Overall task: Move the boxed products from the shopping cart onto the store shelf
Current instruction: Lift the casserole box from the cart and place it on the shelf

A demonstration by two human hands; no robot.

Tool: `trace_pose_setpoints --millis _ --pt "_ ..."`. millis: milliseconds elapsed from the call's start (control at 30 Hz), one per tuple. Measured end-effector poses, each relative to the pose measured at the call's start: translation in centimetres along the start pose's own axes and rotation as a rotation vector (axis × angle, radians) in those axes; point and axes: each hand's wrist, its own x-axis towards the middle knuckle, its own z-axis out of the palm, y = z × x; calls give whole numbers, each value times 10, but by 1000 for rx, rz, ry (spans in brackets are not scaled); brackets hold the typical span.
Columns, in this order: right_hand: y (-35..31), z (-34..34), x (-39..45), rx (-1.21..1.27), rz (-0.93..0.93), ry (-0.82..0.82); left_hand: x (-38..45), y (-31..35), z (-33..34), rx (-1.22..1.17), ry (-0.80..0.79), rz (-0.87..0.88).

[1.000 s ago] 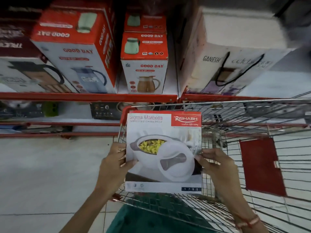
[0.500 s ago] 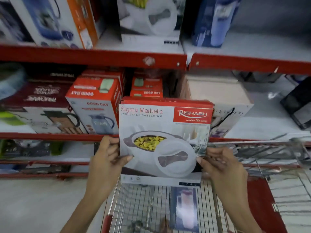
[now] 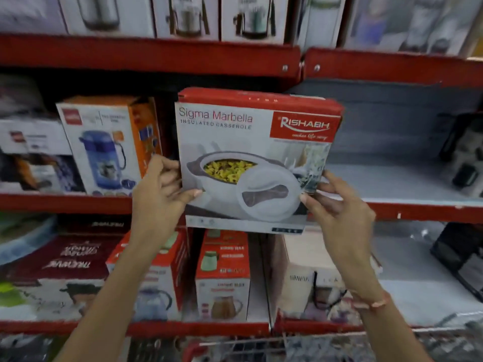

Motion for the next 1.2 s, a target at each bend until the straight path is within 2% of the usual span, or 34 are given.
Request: trace_pose_setpoints --millis 133,233,400,800,900,1000,1100,1200 --pt "11 32 45 36 -29 -7 43 -16 8 50 17 43" --pt "25 53 65 -23 -69 -9 62 -34 17 105 22 54" --pt "46 80 82 -88 -75 -9 86 -58 25 163 26 11" --pt "73 95 75 -84 9 -110 79 -86 31 350 -51 -119" --pt "71 88 54 -73 -18 -60 54 -84 38 502 56 -22" --pt "71 73 13 -31 -84 18 9 -82 48 523 125 152" --pt "81 53 -36 24 -62 5 -46 -87 67 482 -7 175" --pt "107 32 -92 -10 11 -56 -108 -101 92 426 -167 83"
